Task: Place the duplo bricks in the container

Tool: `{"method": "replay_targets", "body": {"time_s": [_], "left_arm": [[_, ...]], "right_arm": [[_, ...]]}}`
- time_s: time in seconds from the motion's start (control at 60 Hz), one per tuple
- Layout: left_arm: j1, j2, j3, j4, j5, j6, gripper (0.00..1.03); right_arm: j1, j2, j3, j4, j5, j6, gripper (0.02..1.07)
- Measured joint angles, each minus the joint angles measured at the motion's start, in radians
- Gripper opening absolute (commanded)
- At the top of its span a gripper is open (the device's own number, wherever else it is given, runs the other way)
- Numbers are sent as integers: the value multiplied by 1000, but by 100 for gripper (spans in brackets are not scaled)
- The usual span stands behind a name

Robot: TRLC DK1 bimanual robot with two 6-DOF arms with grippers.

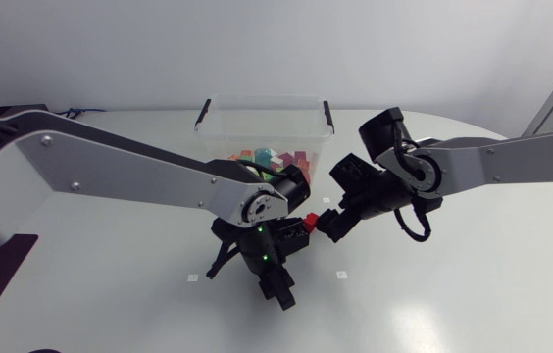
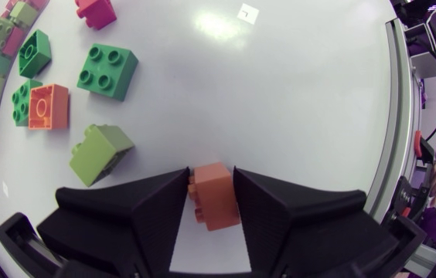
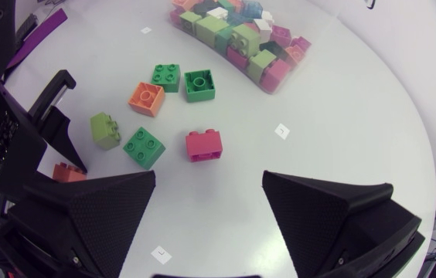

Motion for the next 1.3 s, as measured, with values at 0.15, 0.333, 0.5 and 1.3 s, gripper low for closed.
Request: {"method": "replay_targets", "body": {"time_s": [0.15, 0.333, 0.5, 1.3], "left_arm": [[-3, 1, 3, -45, 1, 0, 22], [-2, -11, 1, -68, -1, 0, 21], [6, -92, -3, -106, -3, 4, 21], [295, -351, 82, -11, 54, 109, 22]], "right_arm": [[-15, 0, 0, 0, -8, -15, 102], [-19, 8, 1, 0, -15, -20, 102], [-19, 80, 48, -1, -18, -45, 102], [42, 317, 237, -68, 15, -93, 56]]}}
